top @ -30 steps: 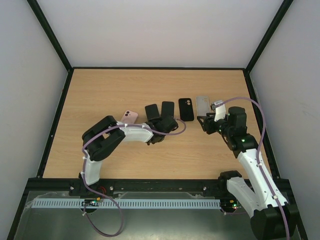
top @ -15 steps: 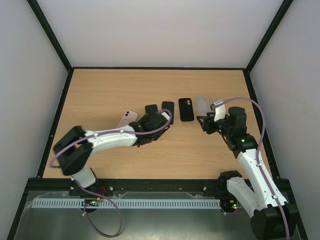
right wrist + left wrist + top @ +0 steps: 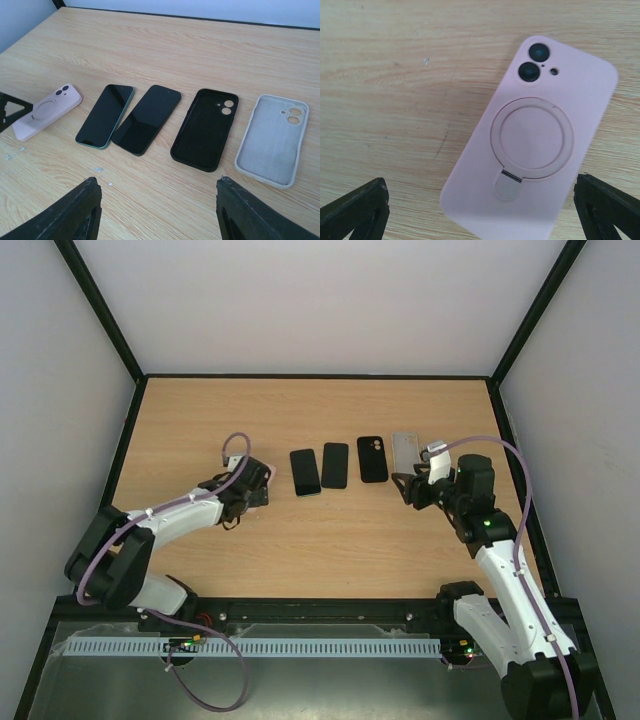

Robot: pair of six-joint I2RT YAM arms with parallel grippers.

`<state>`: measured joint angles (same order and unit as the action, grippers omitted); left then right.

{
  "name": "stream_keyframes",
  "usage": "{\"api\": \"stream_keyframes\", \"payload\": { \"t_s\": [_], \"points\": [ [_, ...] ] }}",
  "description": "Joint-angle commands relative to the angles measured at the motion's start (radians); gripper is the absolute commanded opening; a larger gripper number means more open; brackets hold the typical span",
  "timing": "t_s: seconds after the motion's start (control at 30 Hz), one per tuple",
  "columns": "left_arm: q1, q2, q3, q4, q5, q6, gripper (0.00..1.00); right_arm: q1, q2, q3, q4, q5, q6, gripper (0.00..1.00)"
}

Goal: Take the phone out of the phone case

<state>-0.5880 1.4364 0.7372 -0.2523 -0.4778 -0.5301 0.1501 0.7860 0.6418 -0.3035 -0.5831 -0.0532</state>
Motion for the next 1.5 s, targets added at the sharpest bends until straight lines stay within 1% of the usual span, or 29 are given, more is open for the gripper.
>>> {"api": "stream_keyframes", "payload": {
  "t_s": [0.0, 0.1, 0.2, 0.27, 0.33, 0.43, 0.6, 0.73, 0.83, 0.9, 0.97, 1.03, 1.07, 1.17, 1.27, 1.37, 1.47],
  "points": [
    [0.082, -0.028, -0.033, 0.093, 0.117, -0.086, 1.0, 0.0, -0.019, -0.01, 0.006, -0.015, -0.02, 0.63],
    [0.117, 0.007, -0.032, 0.12, 0.157, -0.018, 1.0, 0.0, -0.015, -0.014, 0.006, -0.026, -0.021, 0.63],
    [0.131, 0.07, -0.014, 0.121, 0.113, 0.061, 0.99, 0.0, -0.011, -0.015, 0.006, -0.026, -0.022, 0.64],
    [0.161, 0.117, 0.007, 0.137, 0.181, 0.101, 0.99, 0.0, -0.012, -0.016, 0.006, -0.026, -0.023, 0.63],
    [0.174, 0.146, 0.03, 0.14, 0.228, 0.114, 0.99, 0.0, -0.017, -0.019, 0.007, -0.026, -0.028, 0.63],
    [0.188, 0.198, 0.08, 0.127, 0.34, 0.15, 0.99, 0.0, -0.022, -0.021, 0.007, -0.027, -0.03, 0.63],
    [0.188, 0.284, 0.142, 0.047, 0.406, 0.204, 0.99, -0.001, -0.027, -0.018, 0.004, -0.021, -0.033, 0.63],
    [0.17, 0.275, 0.12, 0.032, 0.481, 0.212, 0.99, -0.001, -0.03, -0.019, 0.004, -0.023, -0.033, 0.63],
    [0.118, 0.273, 0.127, -0.02, 0.466, 0.21, 0.99, -0.002, -0.027, -0.019, 0.004, -0.027, -0.033, 0.63],
    [0.059, 0.285, 0.156, -0.071, 0.449, 0.202, 0.99, -0.002, -0.024, -0.019, 0.004, -0.027, -0.034, 0.64],
    [0.007, 0.312, 0.201, -0.139, 0.394, 0.179, 0.98, -0.001, -0.022, -0.019, 0.004, -0.028, -0.035, 0.64],
    [-0.019, 0.362, 0.256, -0.211, 0.303, 0.134, 0.97, -0.001, -0.021, -0.02, 0.005, -0.031, -0.035, 0.64],
    [-0.017, 0.384, 0.289, -0.25, 0.279, 0.112, 0.97, -0.001, -0.019, -0.021, 0.006, -0.03, -0.036, 0.64],
    [-0.009, 0.439, 0.35, -0.296, 0.24, 0.074, 0.96, -0.001, -0.021, -0.021, 0.004, -0.026, -0.036, 0.64],
    [0.007, 0.488, 0.398, -0.321, 0.255, 0.063, 0.94, -0.001, -0.028, -0.021, 0.004, -0.021, -0.034, 0.64],
    [0.028, 0.528, 0.435, -0.343, 0.311, 0.07, 0.87, -0.001, -0.035, -0.021, 0.003, -0.02, -0.033, 0.64],
    [0.025, 0.552, 0.468, -0.392, 0.324, 0.095, 0.81, -0.001, -0.039, -0.019, 0.001, -0.021, -0.033, 0.64]
  ]
}}
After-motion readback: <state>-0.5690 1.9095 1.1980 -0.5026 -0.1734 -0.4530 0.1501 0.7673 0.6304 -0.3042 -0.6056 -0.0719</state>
